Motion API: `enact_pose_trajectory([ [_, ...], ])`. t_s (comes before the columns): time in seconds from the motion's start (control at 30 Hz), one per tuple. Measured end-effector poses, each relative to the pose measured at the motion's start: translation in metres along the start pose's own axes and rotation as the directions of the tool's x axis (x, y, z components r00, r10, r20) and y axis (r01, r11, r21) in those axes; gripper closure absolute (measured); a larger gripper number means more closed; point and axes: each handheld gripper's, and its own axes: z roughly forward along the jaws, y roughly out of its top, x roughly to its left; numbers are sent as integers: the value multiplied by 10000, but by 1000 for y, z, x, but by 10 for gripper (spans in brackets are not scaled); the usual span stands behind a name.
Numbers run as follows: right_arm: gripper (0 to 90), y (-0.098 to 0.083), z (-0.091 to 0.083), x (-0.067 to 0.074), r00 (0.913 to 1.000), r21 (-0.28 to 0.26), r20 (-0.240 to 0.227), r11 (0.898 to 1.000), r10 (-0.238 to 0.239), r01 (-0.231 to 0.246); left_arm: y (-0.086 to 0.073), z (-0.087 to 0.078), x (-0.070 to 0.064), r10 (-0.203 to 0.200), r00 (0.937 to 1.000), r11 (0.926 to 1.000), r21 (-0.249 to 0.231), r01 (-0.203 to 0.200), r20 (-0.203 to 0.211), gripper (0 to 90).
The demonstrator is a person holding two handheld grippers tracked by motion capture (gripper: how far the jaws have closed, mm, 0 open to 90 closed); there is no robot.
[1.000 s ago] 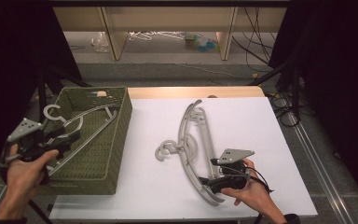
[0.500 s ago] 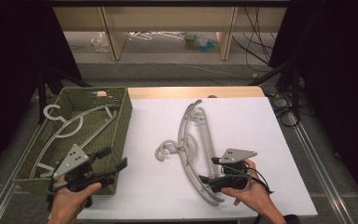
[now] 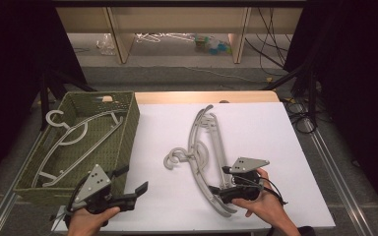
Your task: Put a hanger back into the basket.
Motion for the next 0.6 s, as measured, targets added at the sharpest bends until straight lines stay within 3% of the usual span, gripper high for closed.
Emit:
enact_pose_trajectory([
  [0.07,213,0,1,0,10000,28,-60,10000,-25,26,-4,4,-6,41,9998,9999,161,-44,183,170],
  [0.27,214,2,4,3,9999,124,-115,9999,-98,100,-11,12,-14,677,9949,9969,359,-705,747,169],
  [0.6,217,6,20,7,9997,505,49,9985,-229,227,-20,18,-14,545,9953,9964,604,-594,796,163],
])
